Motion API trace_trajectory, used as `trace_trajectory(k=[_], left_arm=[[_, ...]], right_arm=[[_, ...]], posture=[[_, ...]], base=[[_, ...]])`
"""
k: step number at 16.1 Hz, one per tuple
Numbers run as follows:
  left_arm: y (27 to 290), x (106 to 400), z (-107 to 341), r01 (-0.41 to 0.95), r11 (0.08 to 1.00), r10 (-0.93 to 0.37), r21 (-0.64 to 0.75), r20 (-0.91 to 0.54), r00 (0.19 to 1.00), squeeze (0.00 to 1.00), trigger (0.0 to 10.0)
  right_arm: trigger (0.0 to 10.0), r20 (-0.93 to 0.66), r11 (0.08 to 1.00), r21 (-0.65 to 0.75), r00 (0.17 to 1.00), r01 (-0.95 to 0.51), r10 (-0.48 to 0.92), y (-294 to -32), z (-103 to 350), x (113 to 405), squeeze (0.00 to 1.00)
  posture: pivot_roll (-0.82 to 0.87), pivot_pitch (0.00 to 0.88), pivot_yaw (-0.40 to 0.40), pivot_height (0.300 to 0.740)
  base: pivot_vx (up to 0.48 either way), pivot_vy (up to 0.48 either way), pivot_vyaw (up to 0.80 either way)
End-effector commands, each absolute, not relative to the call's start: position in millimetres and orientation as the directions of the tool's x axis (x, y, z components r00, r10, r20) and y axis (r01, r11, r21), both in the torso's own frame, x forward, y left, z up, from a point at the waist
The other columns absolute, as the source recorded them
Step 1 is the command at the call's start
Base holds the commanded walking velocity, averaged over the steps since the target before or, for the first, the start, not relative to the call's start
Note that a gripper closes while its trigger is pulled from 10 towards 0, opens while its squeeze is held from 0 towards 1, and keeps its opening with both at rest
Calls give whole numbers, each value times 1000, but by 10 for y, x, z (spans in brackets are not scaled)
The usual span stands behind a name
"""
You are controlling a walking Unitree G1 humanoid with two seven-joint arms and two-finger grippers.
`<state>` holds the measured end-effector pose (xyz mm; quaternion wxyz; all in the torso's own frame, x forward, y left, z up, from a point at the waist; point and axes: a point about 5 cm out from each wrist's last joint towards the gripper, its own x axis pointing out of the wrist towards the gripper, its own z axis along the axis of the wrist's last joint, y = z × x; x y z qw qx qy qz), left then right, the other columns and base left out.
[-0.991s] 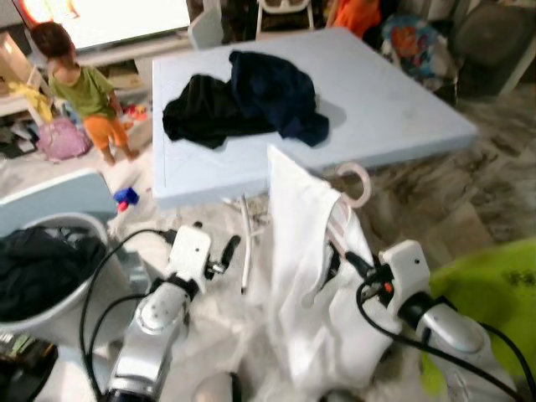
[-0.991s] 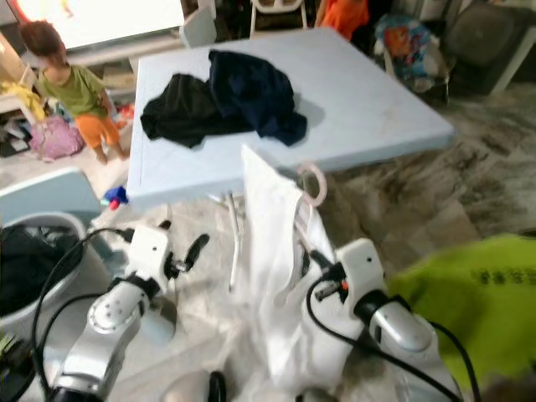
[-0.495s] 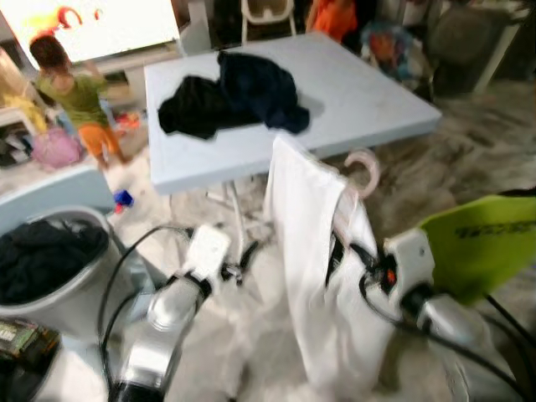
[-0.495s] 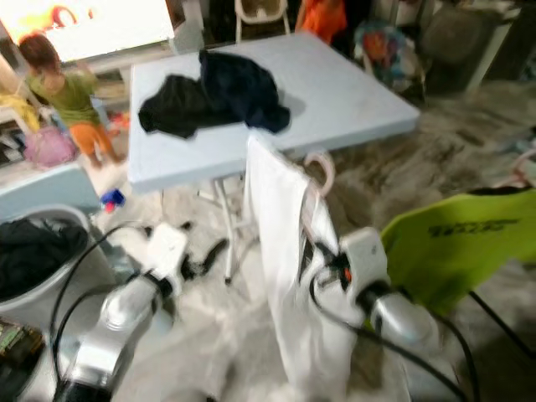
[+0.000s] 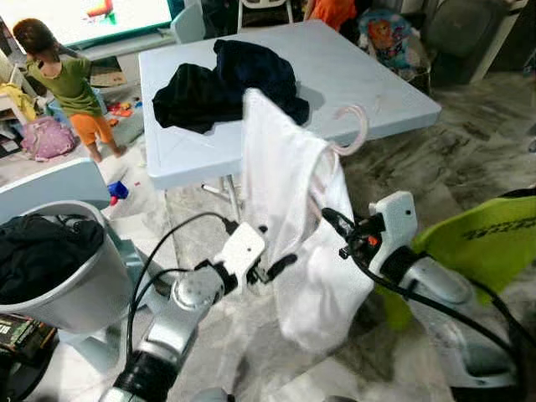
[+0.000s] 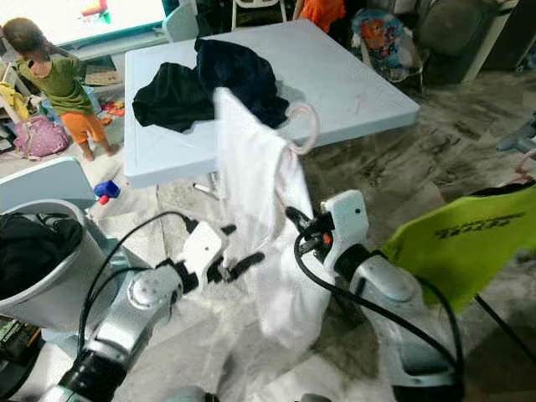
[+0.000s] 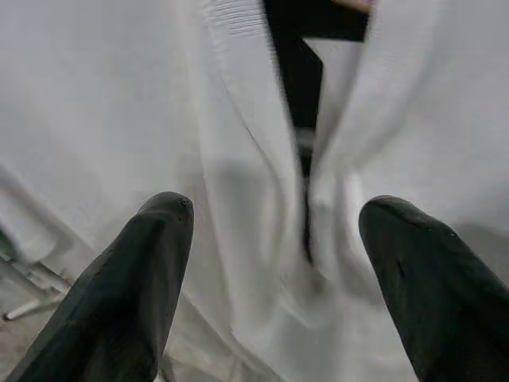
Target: Hang hanger
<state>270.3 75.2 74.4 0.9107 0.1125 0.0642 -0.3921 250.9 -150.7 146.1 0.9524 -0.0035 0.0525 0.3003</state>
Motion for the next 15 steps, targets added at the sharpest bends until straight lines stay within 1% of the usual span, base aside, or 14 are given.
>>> trace_trajectory(k=[1,4,6,8,10,11,12,13,14,15], left_arm=[[801,2754,771,698,697,-672,167,-188,716,0,10000],[806,2799,775,665,729,-644,163,-167,747,0,10000],[817,2853,805,627,764,-611,156,-138,779,0,10000],[826,2903,802,606,780,-589,159,-141,795,0,10000],[825,2938,806,590,795,-575,139,-136,807,0,10000],[805,2935,814,595,794,-581,124,-130,803,0,10000],[777,2921,821,606,786,-593,121,-126,795,0,10000],[752,2906,824,614,781,-603,117,-122,789,0,10000],[734,2885,823,619,779,-608,98,-117,785,0,10000],[730,2878,821,619,780,-609,87,-117,784,0,10000]], right_arm=[[10000,-43,760,-19,760,-649,648,-1445,1655,2438,0],[10000,-72,689,9,687,-725,723,-1415,1695,2315,0],[10000,-106,609,31,603,-793,790,-1389,1753,2179,0],[10000,-125,584,56,575,-810,809,-1416,1781,2121,0],[10000,-130,595,39,587,-803,799,-1428,1788,2135,0],[10000,-133,630,3,624,-777,770,-1433,1765,2202,0],[10000,-118,689,-42,688,-724,716,-1445,1749,2311,0],[10000,-97,740,-51,741,-671,665,-1467,1756,2394,0],[10000,-79,764,-25,763,-645,642,-1465,1770,2437,0],[10000,-74,765,-20,764,-644,641,-1459,1777,2443,0]], posture=[[-125,0,62,740],[-129,0,61,740],[-129,0,61,740],[-136,0,62,740],[-141,0,63,740],[-141,0,63,740],[-137,0,65,740],[-134,0,63,740],[-134,0,63,740],[-134,0,63,740]], base=[[0,0,0],[0,0,0],[0,0,0],[0,0,0],[0,0,0],[0,0,0],[0,0,0],[0,0,0],[0,0,0],[0,0,0]])
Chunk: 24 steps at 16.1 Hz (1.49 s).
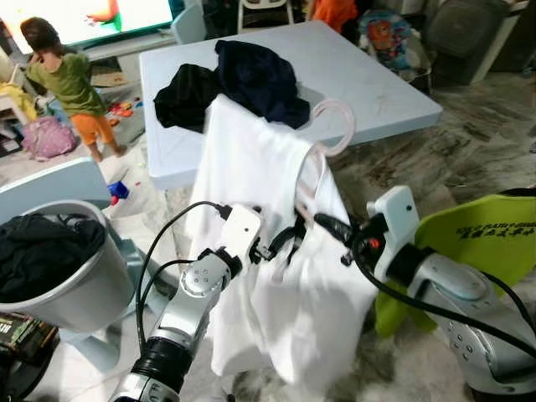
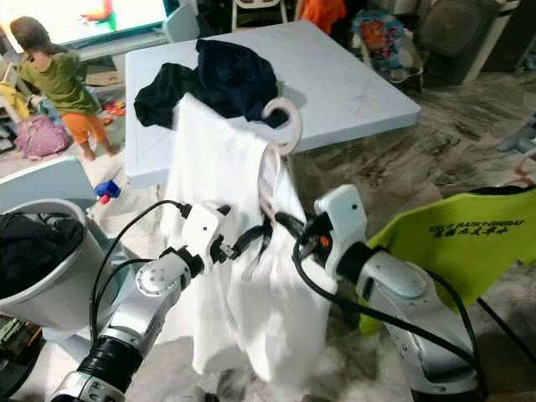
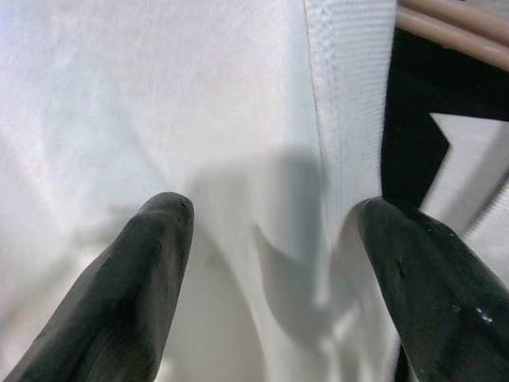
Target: Hang hanger
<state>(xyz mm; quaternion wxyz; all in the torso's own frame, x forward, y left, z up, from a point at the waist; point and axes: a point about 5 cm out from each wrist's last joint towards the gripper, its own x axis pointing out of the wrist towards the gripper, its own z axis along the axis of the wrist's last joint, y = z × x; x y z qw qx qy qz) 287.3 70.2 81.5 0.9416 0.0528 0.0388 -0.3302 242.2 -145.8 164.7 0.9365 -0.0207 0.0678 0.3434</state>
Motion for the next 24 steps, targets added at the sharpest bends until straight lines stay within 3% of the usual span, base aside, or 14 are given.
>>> trace_trajectory(k=[1,3,4,5,9,11,12,15,19,21,24], left_arm=[[718,2862,831,633,772,-626,58,-102,773,1000,10000],[710,2861,838,638,768,-633,54,-94,769,1000,10000],[704,2879,851,629,775,-623,65,-86,777,267,10000],[679,2924,901,618,784,-615,63,-58,786,0,10000],[601,2992,1001,613,790,-613,-2,-19,790,0,10000],[576,2985,1015,625,780,-625,5,-16,780,0,10000],[572,2971,992,629,777,-629,15,-24,777,0,10000],[592,2981,960,620,784,-619,33,-33,784,0,10000],[593,3070,995,581,812,-580,52,-29,814,0,10000],[659,3108,992,551,830,-551,82,-33,834,0,10000],[877,3183,1000,476,872,-476,115,-32,879,0,10000]], right_arm=[[10000,-71,762,-24,761,-647,644,-1436,1786,2444,0],[10000,-66,762,-18,761,-647,645,-1412,1795,2450,0],[10000,-58,755,9,754,-655,655,-1376,1812,2441,0],[10000,-64,732,85,729,-676,681,-1324,1843,2424,0],[10000,-88,742,40,737,-669,670,-1336,1822,2460,0],[10000,-134,803,-71,803,-592,580,-1424,1720,2561,0],[10000,-127,819,-36,815,-573,565,-1424,1728,2586,0],[10000,-113,716,32,709,-698,696,-1190,1949,2448,0],[10000,-141,608,40,598,-793,789,-1132,2075,2274,0],[10000,-179,590,37,575,-807,798,-1231,2076,2196,0],[10000,-383,593,-41,561,-804,734,-1645,1933,2097,0]], posture=[[-125,0,60,740],[-124,0,60,740],[-130,0,63,740],[-138,0,66,740],[-138,0,66,740],[-144,0,64,740],[-142,0,65,740],[-143,0,67,740],[-156,0,73,740],[-157,0,75,740],[-152,0,72,740]], base=[[0,0,0],[0,0,0],[0,0,0],[0,0,0],[0,0,0],[0,0,0],[0,0,0],[0,0,0],[0,0,0],[0,0,0],[0,0,0]])
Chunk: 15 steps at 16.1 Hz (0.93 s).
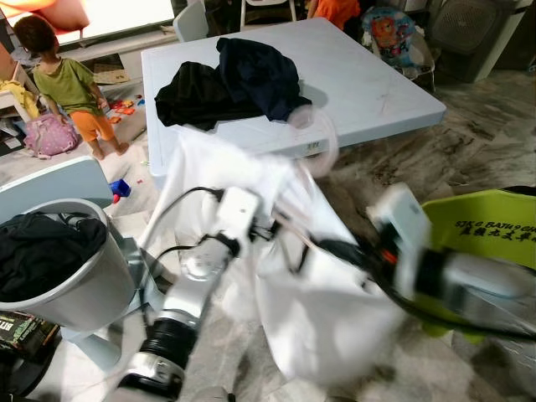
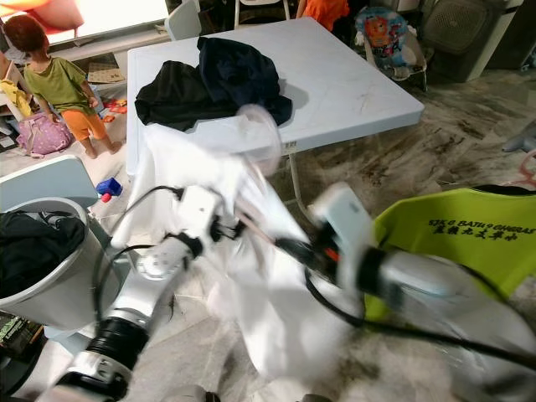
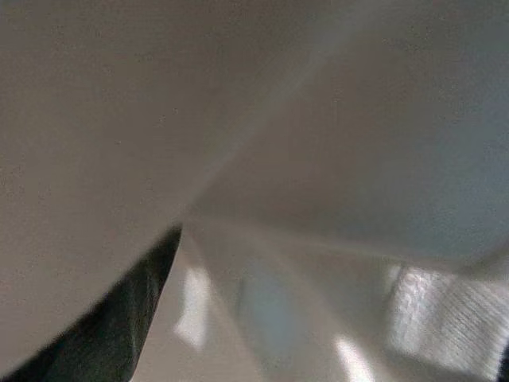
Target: Hang hanger
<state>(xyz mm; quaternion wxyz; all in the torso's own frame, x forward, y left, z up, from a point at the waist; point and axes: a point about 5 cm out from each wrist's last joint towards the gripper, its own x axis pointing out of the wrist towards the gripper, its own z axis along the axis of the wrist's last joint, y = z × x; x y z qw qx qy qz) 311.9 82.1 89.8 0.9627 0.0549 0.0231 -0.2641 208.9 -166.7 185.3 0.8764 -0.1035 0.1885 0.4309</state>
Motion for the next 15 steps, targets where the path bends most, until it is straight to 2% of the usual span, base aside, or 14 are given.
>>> trace_trajectory(k=[1,4,7,9,10,11,12,13,15], left_arm=[[987,3210,1003,450,885,-449,124,-34,893,0,10000],[1134,3206,975,428,893,-426,136,-43,904,0,10000],[1167,3196,967,424,895,-423,136,-44,905,0,10000],[1194,3195,971,423,896,-422,133,-44,906,0,10000],[1193,3195,967,428,894,-425,132,-48,904,0,10000],[1170,3193,948,457,880,-452,127,-67,889,0,10000],[1133,3183,924,487,866,-479,116,-88,873,0,10000],[1040,3135,880,558,825,-547,93,-119,829,0,10000],[947,3072,841,635,772,-623,34,-155,766,0,10000]], right_arm=[[10000,-506,585,-88,541,-807,671,-1915,1829,2039,0],[10000,-649,591,-174,543,-788,532,-2356,1715,2017,0],[10000,-710,546,-179,492,-818,504,-2532,1670,1944,0],[10000,-753,483,-132,404,-866,519,-2637,1690,1811,0],[10000,-766,482,-154,412,-863,493,-2686,1688,1820,0],[10000,-783,459,-267,468,-848,410,-2807,1693,1907,0],[10000,-767,449,-335,516,-829,381,-2819,1703,1984,0],[10000,-702,457,-429,606,-779,374,-2750,1717,2120,0],[10000,-654,433,-501,655,-750,378,-2651,1686,2213,0]], posture=[[-152,0,72,740],[-149,0,69,740],[-143,0,67,740],[-143,0,67,740],[-148,0,72,740],[-152,0,73,740],[-152,0,73,740],[-152,0,73,740],[-156,0,74,740]], base=[[0,0,0],[0,0,0],[0,0,0],[0,0,0],[0,0,0],[0,0,0],[0,0,0],[0,0,0],[0,0,0]])
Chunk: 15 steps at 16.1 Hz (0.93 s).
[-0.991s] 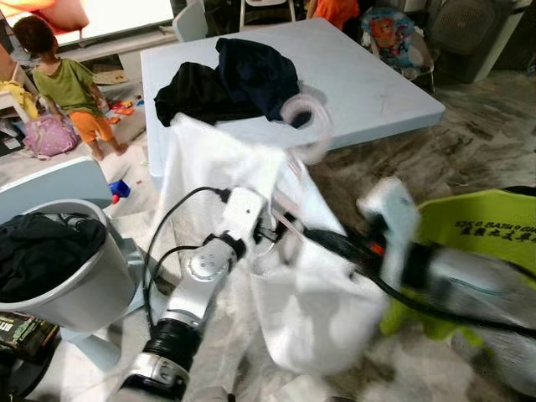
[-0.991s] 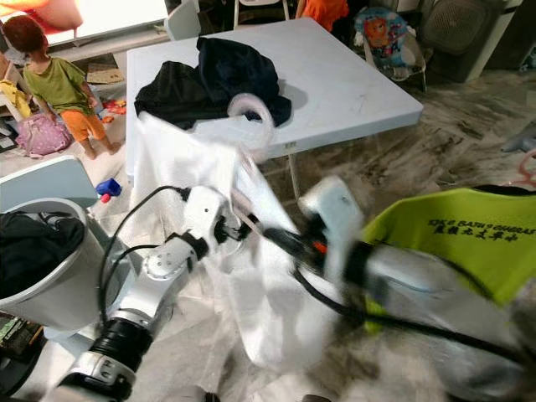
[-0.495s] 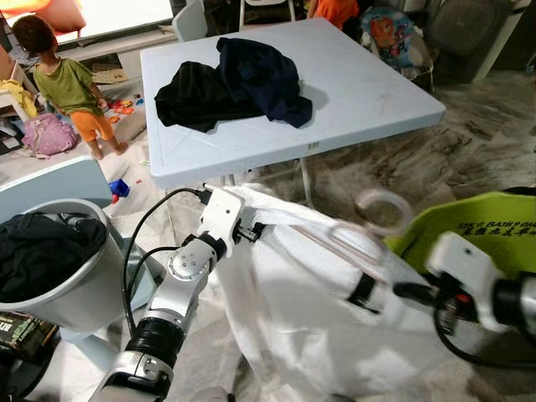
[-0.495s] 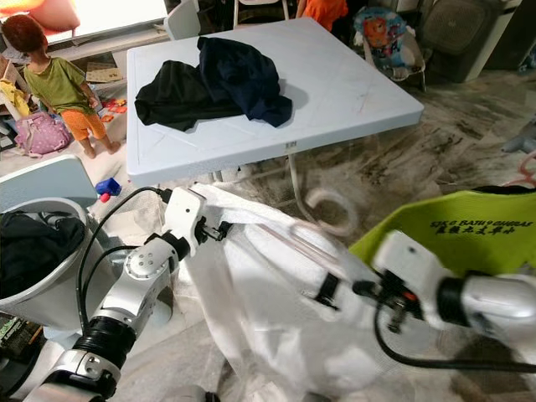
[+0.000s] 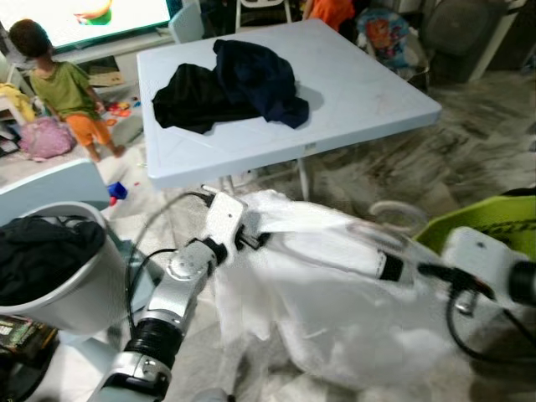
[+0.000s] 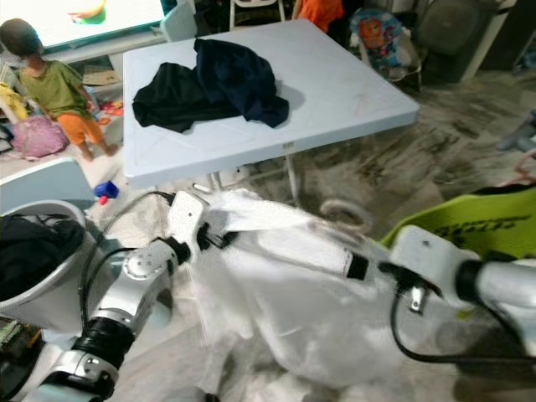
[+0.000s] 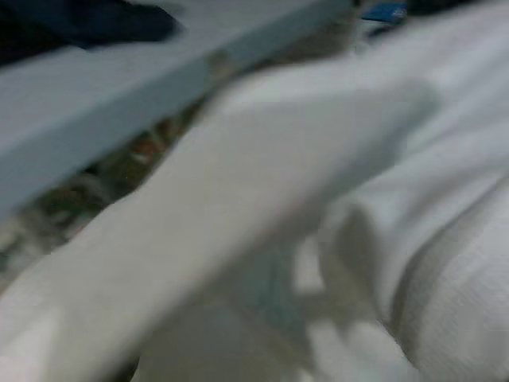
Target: Hang hanger
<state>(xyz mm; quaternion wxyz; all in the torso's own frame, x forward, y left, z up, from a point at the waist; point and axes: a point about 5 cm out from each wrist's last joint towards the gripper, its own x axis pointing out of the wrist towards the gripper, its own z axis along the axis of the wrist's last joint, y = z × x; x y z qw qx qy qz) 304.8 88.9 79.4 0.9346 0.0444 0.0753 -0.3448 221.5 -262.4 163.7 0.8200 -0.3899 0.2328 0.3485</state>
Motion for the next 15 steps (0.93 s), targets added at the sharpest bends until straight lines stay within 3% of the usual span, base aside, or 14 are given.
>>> trace_trajectory(k=[1,3,4,6,8,12,13,14,15], left_arm=[[893,3019,821,693,719,-675,47,-187,713,0,10000],[831,2953,841,752,656,-732,57,-195,653,0,10000],[805,2975,913,752,654,-734,76,-176,656,0,10000],[830,3013,976,739,668,-723,84,-161,672,0,10000],[945,3066,1016,712,697,-696,83,-160,700,0,10000],[1178,3107,936,683,715,-648,149,-222,728,0,10000],[1180,3108,936,684,712,-648,158,-226,727,0,10000],[1134,3105,954,687,711,-656,148,-211,725,0,10000],[972,3082,999,701,701,-681,132,-169,713,0,10000]], right_arm=[[10000,-623,453,-534,695,-713,359,-2616,1640,2284,0],[10000,-611,444,-550,703,-708,365,-2508,1522,2329,0],[10000,-628,397,-547,675,-737,389,-2362,1357,2325,0],[10000,-672,350,-519,626,-780,396,-2342,1229,2240,0],[10000,-750,306,-456,546,-836,374,-2521,1162,2065,0],[10000,-809,303,-350,449,-886,379,-2817,1344,1855,0],[10000,-806,302,-356,454,-885,380,-2838,1379,1858,0],[10000,-773,334,-421,526,-843,355,-2867,1435,1971,0],[10000,-667,437,-522,670,-733,326,-2843,1522,2220,0]], posture=[[-155,0,72,740],[-155,0,72,740],[-151,0,69,740],[-144,0,65,740],[-144,0,65,740],[-159,0,69,740],[-159,0,69,740],[-166,0,70,740],[-166,0,70,740]], base=[[0,0,0],[0,0,0],[0,0,0],[0,0,0],[0,0,0],[0,0,0],[0,0,0],[0,0,0],[0,0,0]])
